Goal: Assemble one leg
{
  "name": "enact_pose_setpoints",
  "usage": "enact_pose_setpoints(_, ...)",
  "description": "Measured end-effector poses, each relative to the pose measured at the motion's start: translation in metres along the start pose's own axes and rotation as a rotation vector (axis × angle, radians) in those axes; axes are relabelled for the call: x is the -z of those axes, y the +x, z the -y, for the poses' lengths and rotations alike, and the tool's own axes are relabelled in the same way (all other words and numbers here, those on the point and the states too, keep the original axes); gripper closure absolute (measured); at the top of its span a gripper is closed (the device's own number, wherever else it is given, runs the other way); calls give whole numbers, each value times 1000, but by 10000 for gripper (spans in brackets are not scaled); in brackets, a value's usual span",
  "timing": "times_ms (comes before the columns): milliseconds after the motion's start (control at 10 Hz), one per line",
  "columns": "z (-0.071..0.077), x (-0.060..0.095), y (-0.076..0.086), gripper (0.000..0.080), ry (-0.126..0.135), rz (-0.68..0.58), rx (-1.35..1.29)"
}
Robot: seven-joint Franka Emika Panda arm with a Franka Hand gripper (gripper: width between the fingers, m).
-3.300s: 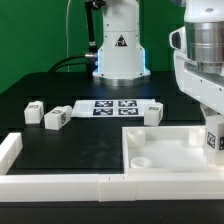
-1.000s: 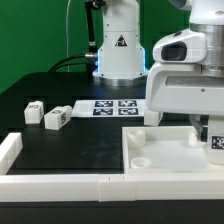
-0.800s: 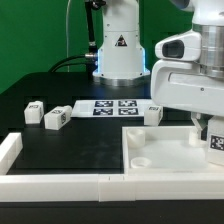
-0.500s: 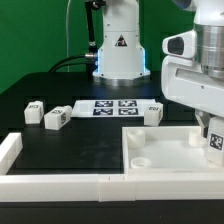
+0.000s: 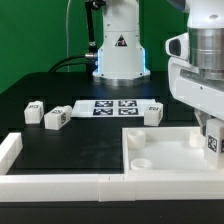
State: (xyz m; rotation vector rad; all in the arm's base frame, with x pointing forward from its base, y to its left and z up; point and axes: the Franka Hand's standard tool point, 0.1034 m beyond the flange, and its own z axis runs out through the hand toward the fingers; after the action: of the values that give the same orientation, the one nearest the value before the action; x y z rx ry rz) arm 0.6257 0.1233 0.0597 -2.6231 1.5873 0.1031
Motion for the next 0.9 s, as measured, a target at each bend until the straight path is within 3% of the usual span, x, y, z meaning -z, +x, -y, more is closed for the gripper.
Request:
enact_pose_setpoints(100,1,1,-2,183,2,1,51)
enact_pose_setpoints(300,1,2,-1,156,2,-2,324)
enact_pose_setpoints(700,-3,-1,3,150,-9,3,935)
enact_pose_setpoints(900,-3,0,4,150,-32,-8,1172)
